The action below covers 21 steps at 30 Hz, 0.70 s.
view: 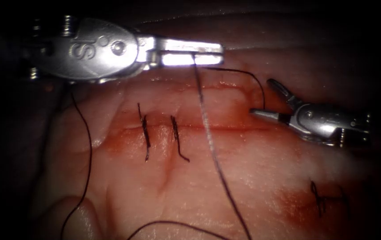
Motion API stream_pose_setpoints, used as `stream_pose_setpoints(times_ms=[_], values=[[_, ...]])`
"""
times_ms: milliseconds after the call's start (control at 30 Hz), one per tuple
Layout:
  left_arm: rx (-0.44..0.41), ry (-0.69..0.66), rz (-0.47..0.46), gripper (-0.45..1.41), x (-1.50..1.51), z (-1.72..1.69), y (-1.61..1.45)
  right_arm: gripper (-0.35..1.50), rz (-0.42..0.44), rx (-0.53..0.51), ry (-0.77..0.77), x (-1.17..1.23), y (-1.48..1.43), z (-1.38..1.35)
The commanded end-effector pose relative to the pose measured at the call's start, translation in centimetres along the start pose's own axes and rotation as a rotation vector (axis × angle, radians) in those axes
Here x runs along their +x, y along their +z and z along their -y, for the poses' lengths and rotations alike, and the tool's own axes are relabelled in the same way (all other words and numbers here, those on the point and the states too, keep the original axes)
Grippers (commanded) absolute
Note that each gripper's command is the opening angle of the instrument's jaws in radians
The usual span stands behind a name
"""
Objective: Wound Closure
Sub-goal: Set the suture down from the left tool.
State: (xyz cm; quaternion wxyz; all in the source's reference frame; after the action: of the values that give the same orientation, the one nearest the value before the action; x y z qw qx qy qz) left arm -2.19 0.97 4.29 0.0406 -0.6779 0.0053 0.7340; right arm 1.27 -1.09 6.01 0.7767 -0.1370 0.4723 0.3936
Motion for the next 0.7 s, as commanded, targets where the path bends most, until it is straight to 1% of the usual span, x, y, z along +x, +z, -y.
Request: stream_pose_setpoints(times_ms=[33, 133, 267, 400, 533, 700], values=[[0.009, 0.003, 0.003, -0.45, -0.09, 0.05, 0.14, 1.31, 0.005, -0.026, -0.01, -0.06, -0.13, -0.2], [0.019, 0.012, 0.013, -0.45, -0.28, 0.17, 0.4, 1.31, 0.001, -0.059, -0.007, -0.05, -0.33, -0.45], [0.038, 0.02, 0.042, -0.45, -0.6, 0.32, 0.72, 1.3, -0.001, -0.106, -0.009, -0.04, -0.56, -0.7], [0.045, 0.034, 0.076, -0.45, -0.94, 0.44, 1.09, 1.28, 0.015, -0.136, -0.016, -0.04, -0.69, -0.81], [0.049, 0.057, 0.12, -0.45, -1.31, 0.48, 1.51, 1.26, 0.024, -0.164, -0.022, -0.05, -0.75, -0.86], [0.028, 0.052, 0.126, -0.45, -1.71, 0.47, 1.96, 1.26, 0.022, -0.164, -0.02, -0.02, -0.78, -0.95]])
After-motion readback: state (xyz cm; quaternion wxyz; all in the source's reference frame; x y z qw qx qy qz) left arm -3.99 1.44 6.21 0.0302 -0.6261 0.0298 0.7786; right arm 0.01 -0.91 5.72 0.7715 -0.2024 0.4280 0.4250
